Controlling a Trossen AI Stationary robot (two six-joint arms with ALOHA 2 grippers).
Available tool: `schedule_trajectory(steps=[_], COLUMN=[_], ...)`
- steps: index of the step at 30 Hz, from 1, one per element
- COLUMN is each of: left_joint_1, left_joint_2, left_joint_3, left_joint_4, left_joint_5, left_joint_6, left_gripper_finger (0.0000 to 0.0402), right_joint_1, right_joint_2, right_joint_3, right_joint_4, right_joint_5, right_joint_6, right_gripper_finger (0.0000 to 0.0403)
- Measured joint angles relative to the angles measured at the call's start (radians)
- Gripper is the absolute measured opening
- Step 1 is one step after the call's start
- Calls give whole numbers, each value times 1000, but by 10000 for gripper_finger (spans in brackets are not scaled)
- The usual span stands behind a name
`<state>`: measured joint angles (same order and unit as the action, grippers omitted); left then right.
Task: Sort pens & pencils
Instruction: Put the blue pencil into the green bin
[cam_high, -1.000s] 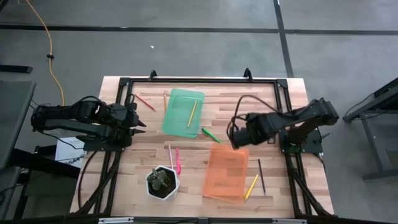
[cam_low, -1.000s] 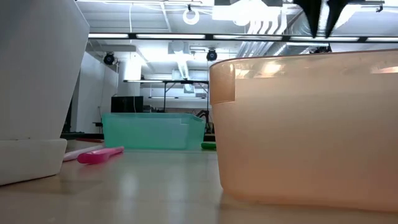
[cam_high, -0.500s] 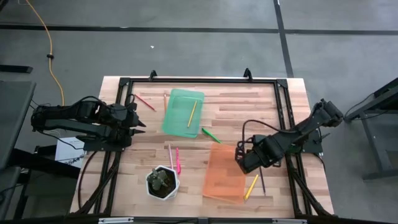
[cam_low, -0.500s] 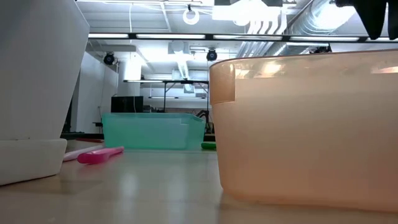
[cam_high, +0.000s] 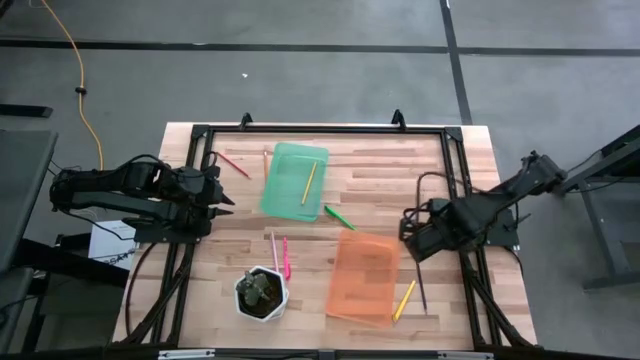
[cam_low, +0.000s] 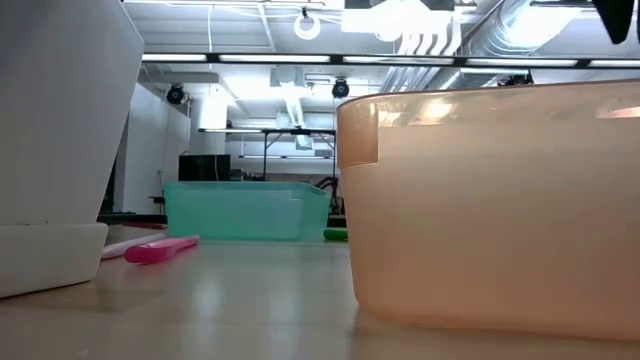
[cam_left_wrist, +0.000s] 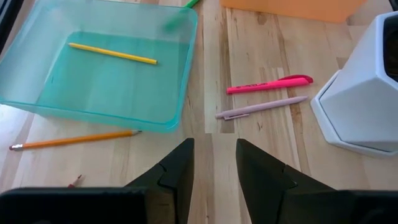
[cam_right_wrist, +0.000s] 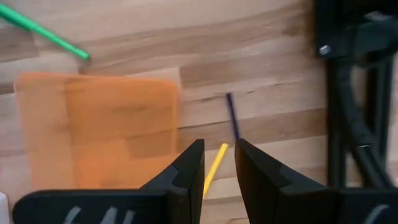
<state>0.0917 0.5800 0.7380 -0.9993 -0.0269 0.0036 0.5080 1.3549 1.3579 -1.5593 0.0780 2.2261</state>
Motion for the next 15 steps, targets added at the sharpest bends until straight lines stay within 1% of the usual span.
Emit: schedule_trajectory(steps=[2,6,10,14,15], left_joint_1=[0,0,0,0,0], left_joint_2=[0,0,0,0,0], left_joint_3=[0,0,0,0,0], left_joint_4=[0,0,0,0,0], left_joint_5=[0,1,3,11,12], left_joint_6=[0,-6,-25,-79,-94], left_gripper_finger=[108,108,108,108,108], right_joint_1=[-4,-20,-50,-63,-63], right_joint_2=[-33,-117,-200,-275,-295], right_joint_3=[0,-26,-102,-208,-242], right_joint_4=[-16,-13,2,64,89], right_joint_5=[2,70,99,98,83], right_joint_6=[-1,-5,-23,-36,-41], right_gripper_finger=[81,81,81,81,81])
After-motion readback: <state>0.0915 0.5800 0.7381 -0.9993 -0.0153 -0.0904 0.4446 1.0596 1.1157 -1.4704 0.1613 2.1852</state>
